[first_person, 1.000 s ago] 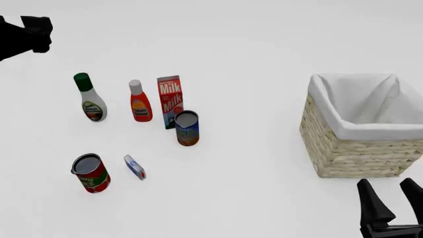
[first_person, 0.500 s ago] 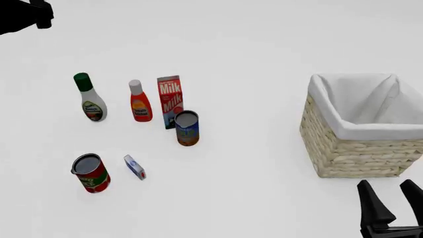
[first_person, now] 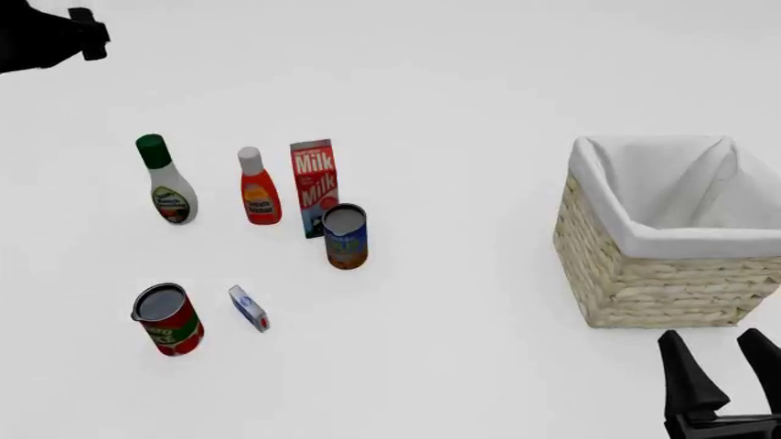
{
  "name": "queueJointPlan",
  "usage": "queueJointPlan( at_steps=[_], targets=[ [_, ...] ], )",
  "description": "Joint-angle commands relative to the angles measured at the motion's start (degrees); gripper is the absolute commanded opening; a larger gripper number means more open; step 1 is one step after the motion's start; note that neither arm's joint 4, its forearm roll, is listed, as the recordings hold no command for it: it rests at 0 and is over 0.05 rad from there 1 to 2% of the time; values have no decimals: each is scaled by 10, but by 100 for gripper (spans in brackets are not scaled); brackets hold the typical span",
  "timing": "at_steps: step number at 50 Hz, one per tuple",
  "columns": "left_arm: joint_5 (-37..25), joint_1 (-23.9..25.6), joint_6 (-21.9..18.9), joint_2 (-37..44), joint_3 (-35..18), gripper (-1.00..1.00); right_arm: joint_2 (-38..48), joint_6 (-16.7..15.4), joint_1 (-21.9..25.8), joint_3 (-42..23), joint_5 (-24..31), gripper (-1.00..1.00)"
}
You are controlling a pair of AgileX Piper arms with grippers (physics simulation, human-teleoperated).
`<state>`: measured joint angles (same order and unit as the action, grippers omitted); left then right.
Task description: Pick the salad dressing and place it in the basket.
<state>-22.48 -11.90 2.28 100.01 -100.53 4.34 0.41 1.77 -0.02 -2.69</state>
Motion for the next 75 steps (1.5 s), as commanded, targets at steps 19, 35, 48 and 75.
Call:
queueJointPlan(
  at_steps=[19, 35, 48, 75],
  targets=[
    [-6, -6, -32, 97, -58, 100, 17, -4, 0, 0, -14, 100],
    [2, 1, -31, 120, -58, 100, 26, -4, 2, 0, -19, 100],
    [18, 8, -31, 133, -41, 100, 32, -5, 3, 0, -22, 100],
    [50, 11, -36, 154, -6, 100, 23, -8, 3, 0, -9, 100]
  ],
)
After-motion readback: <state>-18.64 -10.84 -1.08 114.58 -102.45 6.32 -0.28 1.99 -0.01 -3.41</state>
